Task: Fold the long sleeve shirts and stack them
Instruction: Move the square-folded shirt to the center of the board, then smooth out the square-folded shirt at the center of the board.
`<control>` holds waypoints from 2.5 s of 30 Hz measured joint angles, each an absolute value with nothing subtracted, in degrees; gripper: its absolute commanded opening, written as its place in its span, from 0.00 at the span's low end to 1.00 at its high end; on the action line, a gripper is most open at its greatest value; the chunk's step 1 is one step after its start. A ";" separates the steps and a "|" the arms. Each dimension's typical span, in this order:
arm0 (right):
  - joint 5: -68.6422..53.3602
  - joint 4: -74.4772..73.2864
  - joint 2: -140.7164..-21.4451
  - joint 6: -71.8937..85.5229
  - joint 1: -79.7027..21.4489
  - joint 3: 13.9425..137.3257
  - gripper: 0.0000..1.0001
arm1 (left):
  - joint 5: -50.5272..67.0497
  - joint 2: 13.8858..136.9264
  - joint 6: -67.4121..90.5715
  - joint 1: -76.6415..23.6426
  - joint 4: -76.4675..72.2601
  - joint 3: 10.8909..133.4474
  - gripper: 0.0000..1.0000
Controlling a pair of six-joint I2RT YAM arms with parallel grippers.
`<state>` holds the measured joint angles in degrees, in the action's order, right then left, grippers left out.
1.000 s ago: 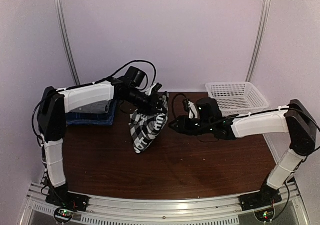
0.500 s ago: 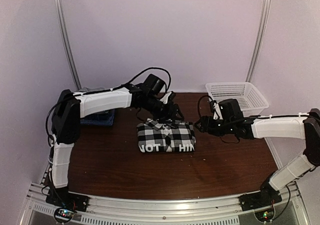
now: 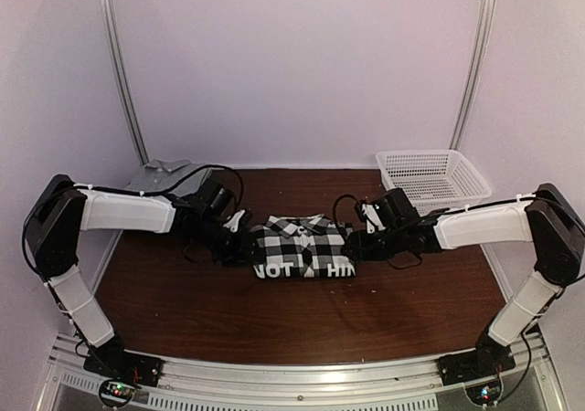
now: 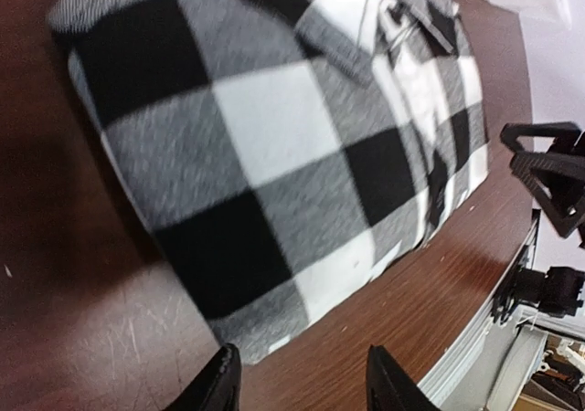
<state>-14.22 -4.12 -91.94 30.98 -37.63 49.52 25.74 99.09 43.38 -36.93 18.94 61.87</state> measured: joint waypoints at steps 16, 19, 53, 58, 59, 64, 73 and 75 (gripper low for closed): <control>-12.56 -7.05 -92.73 28.62 -39.94 48.75 0.43 | 18.39 96.53 42.89 -42.11 8.27 50.87 0.41; -12.60 -7.05 -93.69 28.60 -40.27 48.75 0.40 | 16.32 96.53 42.30 -42.11 6.63 50.87 0.31; -16.97 -12.38 -83.20 27.18 -42.30 41.39 0.52 | 15.16 93.03 46.94 -46.68 21.82 50.94 0.44; -15.27 -13.98 -82.35 26.24 -41.23 46.89 0.57 | 13.39 90.59 46.72 -42.92 22.46 53.12 0.44; -15.11 -13.91 -82.41 26.06 -40.75 47.68 0.58 | 13.21 90.50 46.52 -41.54 22.37 53.60 0.44; -14.76 -12.95 -86.98 25.32 -37.39 53.43 0.58 | 14.41 91.88 45.30 -34.48 20.29 55.00 0.44; -15.73 -10.04 -99.44 24.77 -33.85 58.67 0.57 | 19.79 101.51 43.83 -31.55 15.00 58.72 0.44; -16.14 -9.58 -101.27 24.75 -33.58 59.33 0.56 | 20.64 102.83 43.83 -31.55 13.85 58.98 0.44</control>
